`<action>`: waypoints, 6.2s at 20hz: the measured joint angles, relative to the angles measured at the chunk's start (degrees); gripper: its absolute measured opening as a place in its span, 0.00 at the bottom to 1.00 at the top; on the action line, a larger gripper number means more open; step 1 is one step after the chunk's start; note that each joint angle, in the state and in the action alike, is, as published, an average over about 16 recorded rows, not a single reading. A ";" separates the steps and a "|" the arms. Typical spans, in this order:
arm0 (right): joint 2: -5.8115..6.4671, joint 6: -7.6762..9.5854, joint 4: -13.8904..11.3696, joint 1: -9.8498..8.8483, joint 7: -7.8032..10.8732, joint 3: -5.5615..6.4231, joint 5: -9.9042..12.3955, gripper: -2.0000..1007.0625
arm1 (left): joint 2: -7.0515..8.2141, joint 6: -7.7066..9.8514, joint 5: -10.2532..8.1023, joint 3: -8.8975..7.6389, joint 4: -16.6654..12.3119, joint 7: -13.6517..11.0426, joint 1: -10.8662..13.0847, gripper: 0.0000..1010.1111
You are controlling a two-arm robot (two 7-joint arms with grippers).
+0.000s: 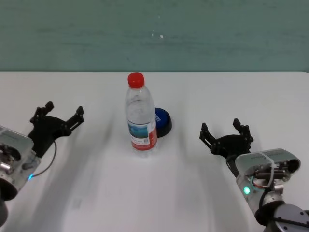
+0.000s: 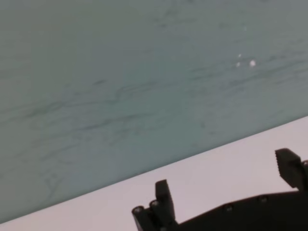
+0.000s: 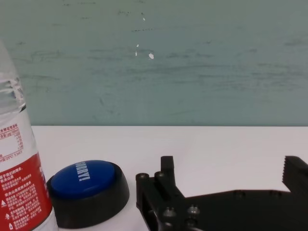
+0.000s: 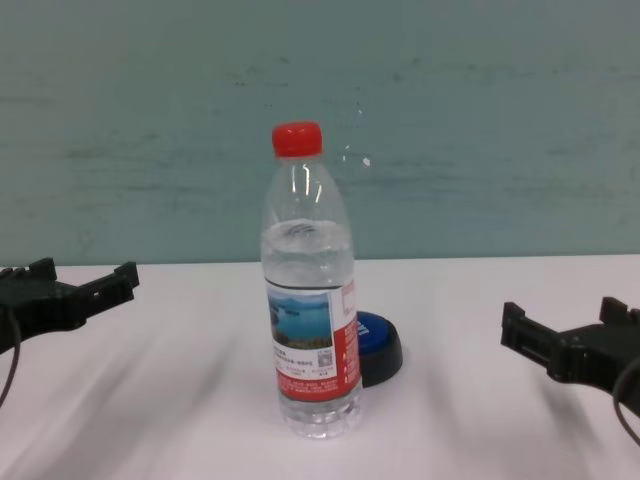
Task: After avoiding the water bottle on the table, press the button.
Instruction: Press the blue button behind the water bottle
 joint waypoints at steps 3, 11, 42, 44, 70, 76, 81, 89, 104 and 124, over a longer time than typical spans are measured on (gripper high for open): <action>0.00 0.00 0.00 0.00 0.00 0.00 0.00 1.00 | 0.96 -0.22 -1.10 -0.39 -1.14 -1.05 1.25 0.99; 0.00 0.00 0.00 0.00 0.00 0.00 0.00 1.00 | 4.35 -1.44 -5.14 -2.53 -6.64 -3.86 7.42 0.99; 0.00 0.00 0.00 0.00 0.00 0.00 0.00 1.00 | 5.84 -1.83 -4.40 5.31 -16.17 -4.77 15.52 0.99; 0.00 0.00 0.00 0.00 0.00 0.00 0.00 1.00 | 5.51 -1.33 -4.43 5.91 -16.54 -4.55 15.29 0.99; 0.00 0.00 0.00 0.00 0.00 0.00 0.00 1.00 | 1.98 2.26 -4.11 9.01 -16.80 -1.67 11.58 0.99; 0.00 0.00 0.00 0.00 0.00 0.00 0.00 1.00 | 2.64 1.98 -4.36 8.30 -16.27 -1.98 11.72 0.99; 0.00 0.00 0.00 0.00 0.00 0.00 0.00 1.00 | 3.40 1.91 -4.90 7.32 -15.44 -2.36 11.66 0.99; 0.00 0.00 0.00 0.00 0.00 0.00 0.00 1.00 | 4.57 2.20 -6.34 5.26 -13.48 -2.90 11.00 0.99; 0.00 0.00 0.00 0.00 0.00 0.00 0.00 1.00 | 7.01 2.73 -10.55 1.10 -11.92 -4.15 11.15 0.99; 0.00 0.00 0.00 0.00 0.00 0.00 0.00 1.00 | 7.00 2.58 -10.49 1.91 -9.14 -4.68 8.15 0.99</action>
